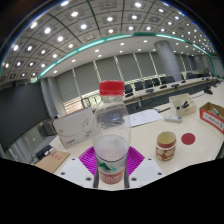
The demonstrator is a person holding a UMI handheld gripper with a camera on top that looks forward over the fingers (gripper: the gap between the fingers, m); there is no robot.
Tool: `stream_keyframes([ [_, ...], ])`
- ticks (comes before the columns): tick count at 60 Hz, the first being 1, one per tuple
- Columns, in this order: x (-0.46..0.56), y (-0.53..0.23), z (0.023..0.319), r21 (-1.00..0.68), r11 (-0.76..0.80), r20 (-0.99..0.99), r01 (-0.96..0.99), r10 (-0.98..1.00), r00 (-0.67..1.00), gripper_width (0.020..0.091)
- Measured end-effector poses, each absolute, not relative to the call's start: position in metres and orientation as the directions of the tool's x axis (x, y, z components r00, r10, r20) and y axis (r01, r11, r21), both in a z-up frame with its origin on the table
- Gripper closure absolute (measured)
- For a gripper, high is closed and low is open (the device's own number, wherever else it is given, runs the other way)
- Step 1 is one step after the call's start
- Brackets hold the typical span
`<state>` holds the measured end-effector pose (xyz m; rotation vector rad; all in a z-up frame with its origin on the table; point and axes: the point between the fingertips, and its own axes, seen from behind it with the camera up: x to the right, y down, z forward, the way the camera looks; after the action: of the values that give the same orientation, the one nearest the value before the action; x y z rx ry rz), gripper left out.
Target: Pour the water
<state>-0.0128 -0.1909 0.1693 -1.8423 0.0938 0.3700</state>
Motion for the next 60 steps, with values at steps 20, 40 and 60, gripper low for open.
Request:
stream_keyframes([
  [20,-0.03,-0.11,0.248,-0.139,-0.417,-0.99,-0.898,0.067,0.122,0.0766],
  [40,0.02,-0.076,0.213,0.504,-0.353,-0.857,-0.788,-0.09,-0.508,0.0767],
  [60,0.007,-0.076,0.204,0.365,-0.399,-0.931,-0.841,-0.136,-0.339,0.0768],
])
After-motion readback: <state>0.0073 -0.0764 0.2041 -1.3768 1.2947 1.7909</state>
